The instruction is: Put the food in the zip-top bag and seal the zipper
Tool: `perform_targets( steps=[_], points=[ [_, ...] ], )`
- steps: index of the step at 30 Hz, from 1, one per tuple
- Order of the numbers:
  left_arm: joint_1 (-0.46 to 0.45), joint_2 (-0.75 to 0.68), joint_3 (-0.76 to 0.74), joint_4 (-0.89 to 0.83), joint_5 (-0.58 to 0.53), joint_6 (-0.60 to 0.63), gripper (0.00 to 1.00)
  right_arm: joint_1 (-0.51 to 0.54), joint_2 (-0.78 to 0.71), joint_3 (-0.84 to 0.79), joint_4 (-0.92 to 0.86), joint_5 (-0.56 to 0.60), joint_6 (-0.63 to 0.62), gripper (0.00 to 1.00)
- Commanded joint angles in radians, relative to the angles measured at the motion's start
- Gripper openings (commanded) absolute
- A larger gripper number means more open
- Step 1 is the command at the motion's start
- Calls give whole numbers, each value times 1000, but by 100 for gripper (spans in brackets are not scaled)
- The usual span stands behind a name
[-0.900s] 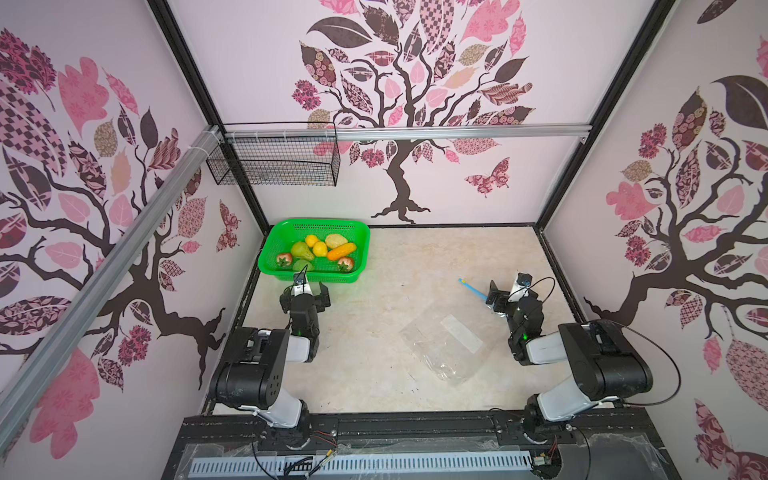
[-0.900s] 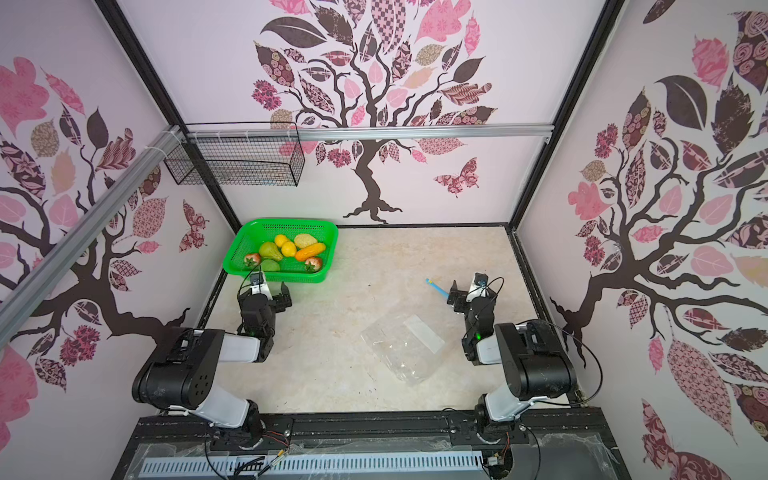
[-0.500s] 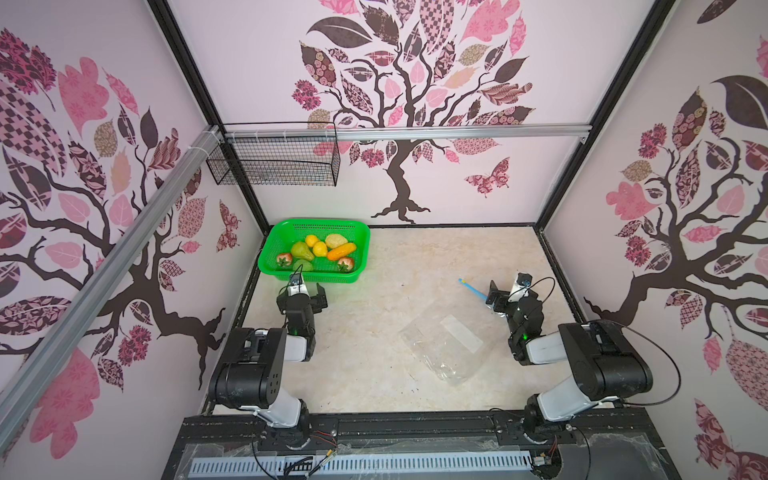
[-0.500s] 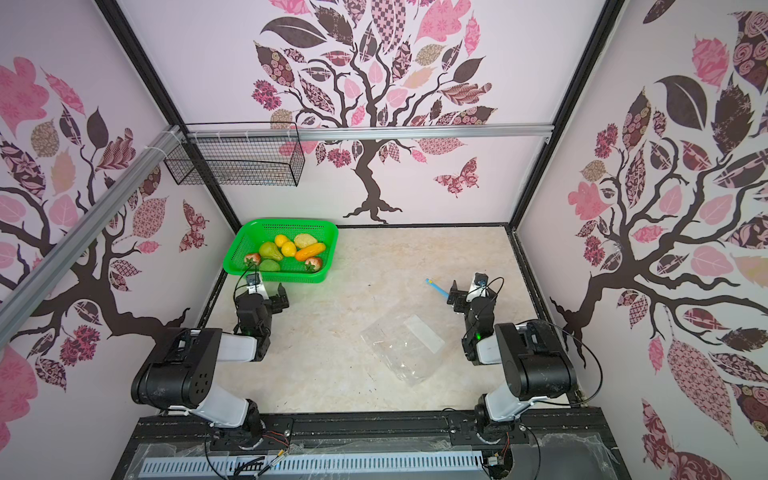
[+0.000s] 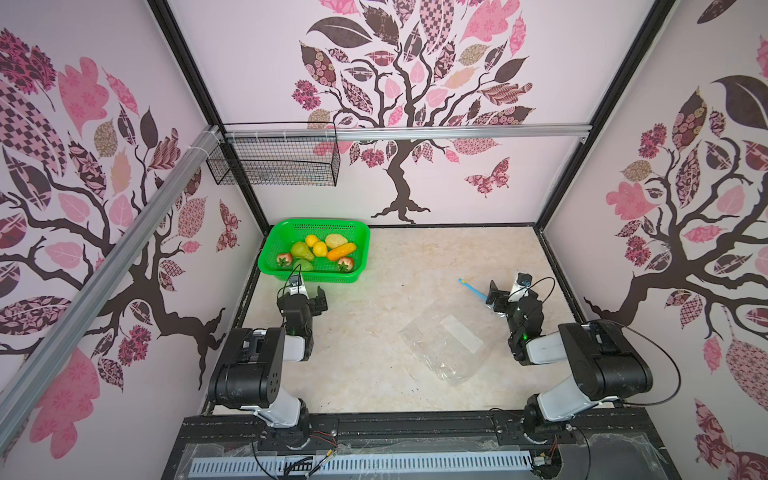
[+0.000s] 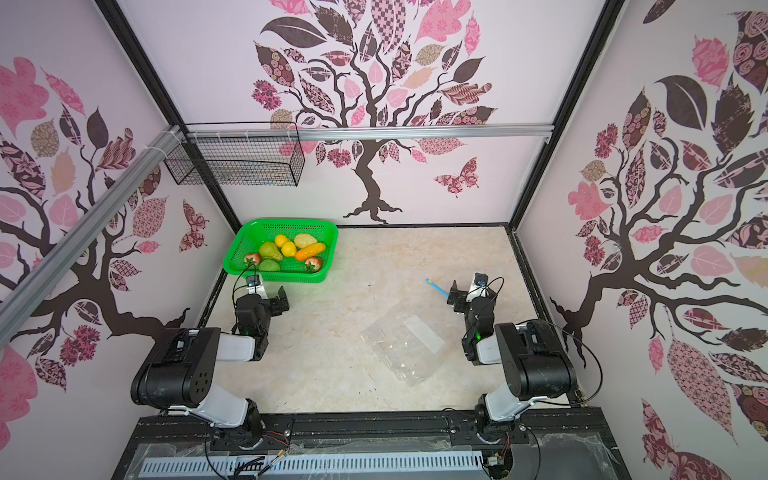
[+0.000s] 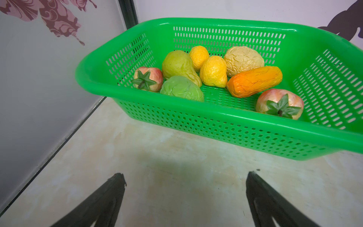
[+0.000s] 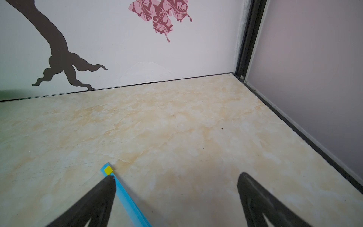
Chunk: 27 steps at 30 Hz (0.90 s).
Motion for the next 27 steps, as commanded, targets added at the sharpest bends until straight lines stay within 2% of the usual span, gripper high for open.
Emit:
perform_targets(
  steps=[1, 8, 9, 10, 13, 17, 19, 22, 27],
  points=[
    [3, -5, 27, -2, 9, -6, 98, -4, 14, 6, -4, -6, 0, 99],
    [-14, -13, 21, 17, -29, -1, 99, -4, 11, 0, 3, -6, -2, 100],
    [-28, -26, 35, 8, -47, 14, 99, -4, 10, -2, 11, -6, -4, 100],
    [-39, -60, 60, -75, -48, 26, 99, -2, 0, 0, 6, 2, -3, 100],
    [-69, -167, 174, -371, -53, 43, 99, 0, -100, 59, -192, 29, 6, 100],
    [-80, -246, 321, -650, -105, -63, 99, -2, -191, 209, -545, 86, 79, 100],
    [-84, -264, 391, -774, -96, -133, 99, -1, -202, 295, -734, 48, 145, 99],
    [-87, -267, 515, -975, -12, -222, 99, -2, -188, 417, -988, -29, 232, 100],
    [-138, -259, 572, -1020, 129, -283, 99, -4, -142, 544, -1228, -134, 292, 100]
  ],
)
